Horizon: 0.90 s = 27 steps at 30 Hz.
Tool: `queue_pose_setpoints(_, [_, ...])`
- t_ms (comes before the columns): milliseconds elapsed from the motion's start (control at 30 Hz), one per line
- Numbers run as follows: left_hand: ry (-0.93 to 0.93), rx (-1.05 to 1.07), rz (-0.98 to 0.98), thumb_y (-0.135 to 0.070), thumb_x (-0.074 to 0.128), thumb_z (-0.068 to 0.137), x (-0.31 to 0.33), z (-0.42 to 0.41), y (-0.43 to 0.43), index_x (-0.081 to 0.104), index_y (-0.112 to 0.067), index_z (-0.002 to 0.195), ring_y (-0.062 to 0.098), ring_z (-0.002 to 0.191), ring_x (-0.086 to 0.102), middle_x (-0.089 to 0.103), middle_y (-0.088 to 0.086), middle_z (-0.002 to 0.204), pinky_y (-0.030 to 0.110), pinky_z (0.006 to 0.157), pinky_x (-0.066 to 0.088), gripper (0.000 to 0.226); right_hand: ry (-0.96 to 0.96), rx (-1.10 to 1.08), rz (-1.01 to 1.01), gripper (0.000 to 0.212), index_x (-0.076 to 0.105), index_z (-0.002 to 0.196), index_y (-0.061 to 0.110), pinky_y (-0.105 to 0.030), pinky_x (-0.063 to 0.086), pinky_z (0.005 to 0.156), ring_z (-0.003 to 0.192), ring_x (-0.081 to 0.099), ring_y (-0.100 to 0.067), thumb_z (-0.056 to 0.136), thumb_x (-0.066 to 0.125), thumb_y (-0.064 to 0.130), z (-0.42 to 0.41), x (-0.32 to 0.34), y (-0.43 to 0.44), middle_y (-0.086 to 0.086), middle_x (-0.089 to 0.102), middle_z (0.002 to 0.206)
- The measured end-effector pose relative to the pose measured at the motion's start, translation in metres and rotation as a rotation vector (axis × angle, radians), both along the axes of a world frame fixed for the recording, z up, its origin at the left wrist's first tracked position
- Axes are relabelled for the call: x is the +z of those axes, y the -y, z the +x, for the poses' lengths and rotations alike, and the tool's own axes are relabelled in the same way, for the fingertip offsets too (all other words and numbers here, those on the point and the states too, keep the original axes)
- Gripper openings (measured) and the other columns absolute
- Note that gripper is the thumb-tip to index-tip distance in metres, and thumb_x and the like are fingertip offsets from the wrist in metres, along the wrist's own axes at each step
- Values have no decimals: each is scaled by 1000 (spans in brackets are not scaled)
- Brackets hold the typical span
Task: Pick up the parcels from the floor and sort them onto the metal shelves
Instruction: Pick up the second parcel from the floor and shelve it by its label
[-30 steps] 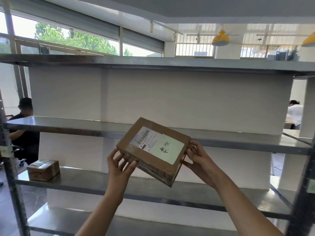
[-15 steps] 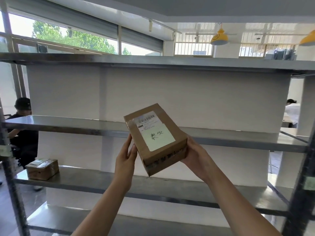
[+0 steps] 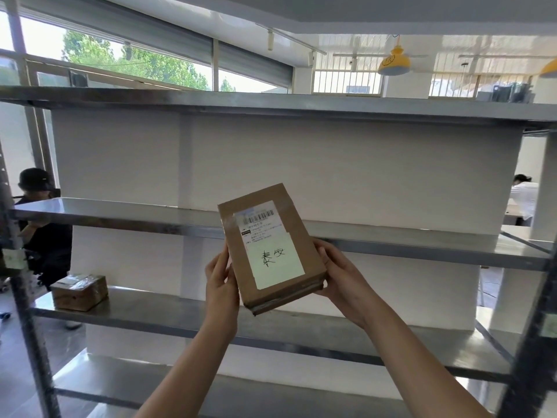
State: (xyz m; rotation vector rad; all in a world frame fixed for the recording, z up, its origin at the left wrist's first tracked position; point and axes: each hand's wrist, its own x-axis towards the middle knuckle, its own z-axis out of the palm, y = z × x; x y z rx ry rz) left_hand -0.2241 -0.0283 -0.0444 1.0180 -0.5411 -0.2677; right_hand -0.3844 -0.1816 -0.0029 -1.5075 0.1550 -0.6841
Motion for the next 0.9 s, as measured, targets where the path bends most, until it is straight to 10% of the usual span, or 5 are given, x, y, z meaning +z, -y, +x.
queue_pose_setpoints(467, [12, -97, -48, -25, 34, 111, -14, -27, 8, 50, -23, 146, 29, 124, 64, 65, 11, 136, 46, 98, 55, 39, -36, -143, -55, 43, 51, 129, 49, -39, 48, 108, 123, 62, -8, 90, 48, 67, 5, -29, -2, 11, 64, 134])
queue_pose_setpoints(900, [36, 66, 30, -10, 36, 107, -27, -47, -41, 51, -24, 147, 24, 121, 67, 65, 7, 137, 34, 85, 62, 45, -93, 29, 42, 29, 57, 130, 46, -29, 56, 95, 121, 65, -10, 107, 41, 39, 22, -61, -16, 12, 69, 130])
